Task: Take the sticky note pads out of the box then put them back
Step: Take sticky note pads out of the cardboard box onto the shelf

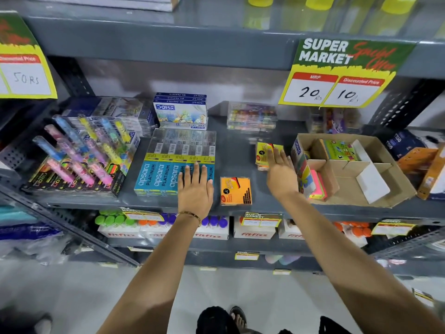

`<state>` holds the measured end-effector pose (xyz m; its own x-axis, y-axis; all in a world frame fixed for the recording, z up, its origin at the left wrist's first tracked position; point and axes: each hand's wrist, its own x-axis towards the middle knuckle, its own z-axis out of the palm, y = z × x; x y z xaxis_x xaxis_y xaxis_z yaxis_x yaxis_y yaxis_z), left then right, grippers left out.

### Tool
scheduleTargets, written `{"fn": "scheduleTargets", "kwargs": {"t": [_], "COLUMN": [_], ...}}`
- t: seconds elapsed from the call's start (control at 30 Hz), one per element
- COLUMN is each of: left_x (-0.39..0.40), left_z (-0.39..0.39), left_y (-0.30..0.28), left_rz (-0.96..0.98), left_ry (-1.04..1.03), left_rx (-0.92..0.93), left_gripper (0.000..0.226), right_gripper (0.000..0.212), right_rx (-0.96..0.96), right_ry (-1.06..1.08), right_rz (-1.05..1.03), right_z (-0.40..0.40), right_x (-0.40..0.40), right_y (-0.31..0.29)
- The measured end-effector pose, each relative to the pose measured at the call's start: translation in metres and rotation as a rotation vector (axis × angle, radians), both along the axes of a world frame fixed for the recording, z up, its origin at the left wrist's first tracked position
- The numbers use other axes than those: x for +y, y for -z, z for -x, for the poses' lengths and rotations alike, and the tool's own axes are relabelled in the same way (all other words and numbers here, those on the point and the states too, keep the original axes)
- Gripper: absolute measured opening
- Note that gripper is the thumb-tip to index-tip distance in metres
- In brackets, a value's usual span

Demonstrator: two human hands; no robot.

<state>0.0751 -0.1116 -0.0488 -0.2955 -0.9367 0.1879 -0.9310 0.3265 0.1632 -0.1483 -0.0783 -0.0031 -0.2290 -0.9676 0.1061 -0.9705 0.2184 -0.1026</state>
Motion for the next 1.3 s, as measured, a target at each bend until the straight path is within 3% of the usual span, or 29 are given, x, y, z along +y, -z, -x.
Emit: {"fn": "scheduleTargets", "kwargs": {"t": [0.07, 0.17, 0.37, 0.53, 0.7, 0.8, 0.93, 1.03, 1.3], "left_x": [0.0, 0.0, -0.001, 0.0, -0.002, -0.002, -0.003, -0.003, -0.001], "left_z": [0.0, 0.0, 0.0, 0.001, 0.0, 0.0, 0.0, -0.001, -0.001], "left_y": [0.0, 0.0, 0.0, 0.001, 0.002, 0.004, 0.003, 0.003, 0.001], "left_rz": [-0.001, 0.0, 0.005, 0.02, 0.011, 0.012, 0.018, 0.015, 0.009], "left_ry": [0.005, 0.005, 0.005, 0.005, 0.001, 0.0, -0.004, -0.003, -0.004], "left_rx": [0.001, -0.004, -0.005, 0.019, 0.007, 0.001, 0.003, 0.0, -0.007], "left_gripper": [0.049, 0.049, 0.048, 0.046, 0.046, 0.046, 0.046, 0.047, 0.048], "right_gripper": [0.063, 0.065, 0.052, 0.057, 0.031, 0.043, 0.065, 0.069, 0.062], "right_rx": [0.011, 0.021, 0.101, 0.111, -0.095, -0.169, -0.067, -0.03, 0.061], "right_ry": [-0.037, -0.082, -0.179, -0.264, -0.149, -0.054, -0.046, -0.085, -0.083], "right_rz": [-0.074, -0.015, 0.455, 0.331, 0.325, 0.286, 0.012, -0.087, 0.022], "right_z": [0.017, 0.024, 0.017, 0.007, 0.0, 0.005, 0.016, 0.025, 0.029], "right_x": [-0.005, 0.002, 0.045, 0.094, 0.089, 0.053, 0.0, -0.008, -0.001], "right_y": [0.001, 0.0, 0.006, 0.036, 0.036, 0.016, 0.0, 0.005, 0.008]}}
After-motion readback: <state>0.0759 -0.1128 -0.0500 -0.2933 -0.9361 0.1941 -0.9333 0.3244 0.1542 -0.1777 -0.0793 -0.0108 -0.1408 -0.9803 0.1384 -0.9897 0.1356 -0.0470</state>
